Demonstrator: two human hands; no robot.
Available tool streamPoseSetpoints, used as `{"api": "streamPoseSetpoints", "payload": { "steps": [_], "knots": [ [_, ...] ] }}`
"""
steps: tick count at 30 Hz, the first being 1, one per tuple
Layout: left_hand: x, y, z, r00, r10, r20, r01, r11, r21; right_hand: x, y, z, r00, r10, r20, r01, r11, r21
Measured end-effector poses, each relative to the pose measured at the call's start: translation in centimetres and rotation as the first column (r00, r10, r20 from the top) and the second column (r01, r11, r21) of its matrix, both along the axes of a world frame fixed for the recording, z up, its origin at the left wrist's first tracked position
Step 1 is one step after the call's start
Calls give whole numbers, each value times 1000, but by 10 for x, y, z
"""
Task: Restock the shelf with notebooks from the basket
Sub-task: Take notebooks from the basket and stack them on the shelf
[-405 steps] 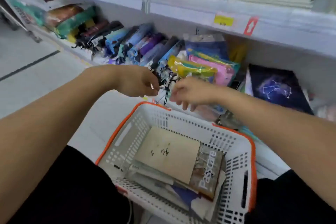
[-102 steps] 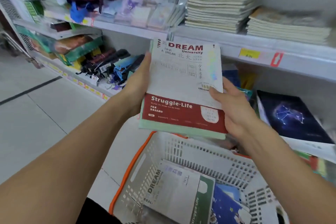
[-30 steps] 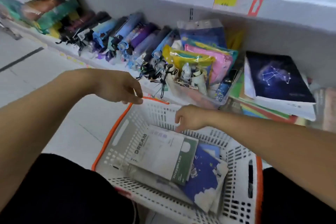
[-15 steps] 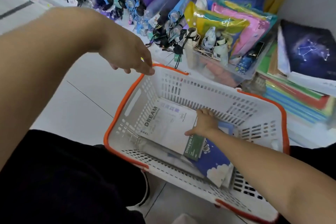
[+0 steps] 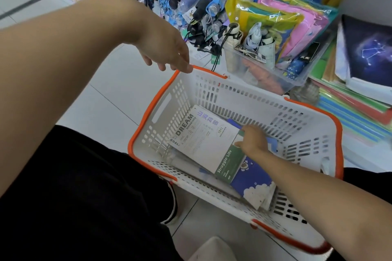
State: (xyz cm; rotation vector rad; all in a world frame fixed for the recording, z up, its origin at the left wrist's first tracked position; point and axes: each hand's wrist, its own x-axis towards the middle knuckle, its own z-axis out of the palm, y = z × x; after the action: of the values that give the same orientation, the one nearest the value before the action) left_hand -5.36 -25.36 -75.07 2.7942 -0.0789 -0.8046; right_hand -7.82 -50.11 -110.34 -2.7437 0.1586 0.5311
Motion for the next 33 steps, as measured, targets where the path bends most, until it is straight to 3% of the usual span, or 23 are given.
{"api": "streamPoseSetpoints", "payload": {
  "steps": [5,12,14,16,18,23,26,30,33],
  "knots": [
    [-6,2,-1,999,9,-36,-8,1000,26,-17,0,-1,1000,11,-23,-11,1000,-1],
    [-4,-3,0,999,29,-43,-29,1000,-6,-19,-4,3,985,26,-169,-62,977,-206],
    [-3,-4,1,998,24,-50,-24,1000,-10,-13,-2,4,978,73,-197,-102,984,-144],
    [-2,-5,1,998,22,-51,-23,1000,-13,-6,0,3,970,91,-225,-81,995,55],
    [-2,-6,1,999,24,-48,-25,1000,-19,-3,0,4,969,80,-233,-45,988,151],
    [-1,-8,0,999,11,-46,-12,1000,-28,-11,-12,-1,973,99,-210,-77,991,110],
    [3,-8,0,997,-4,-72,3,1000,-16,-14,-16,-6,982,42,-186,-13,988,155],
    [9,-2,-8,998,-11,-60,10,1000,-26,-4,-16,-6,949,-54,-310,143,951,273],
    [14,1,-16,999,3,-47,-4,1000,-22,0,-15,-10,956,-44,-291,123,958,258]
  ]
}}
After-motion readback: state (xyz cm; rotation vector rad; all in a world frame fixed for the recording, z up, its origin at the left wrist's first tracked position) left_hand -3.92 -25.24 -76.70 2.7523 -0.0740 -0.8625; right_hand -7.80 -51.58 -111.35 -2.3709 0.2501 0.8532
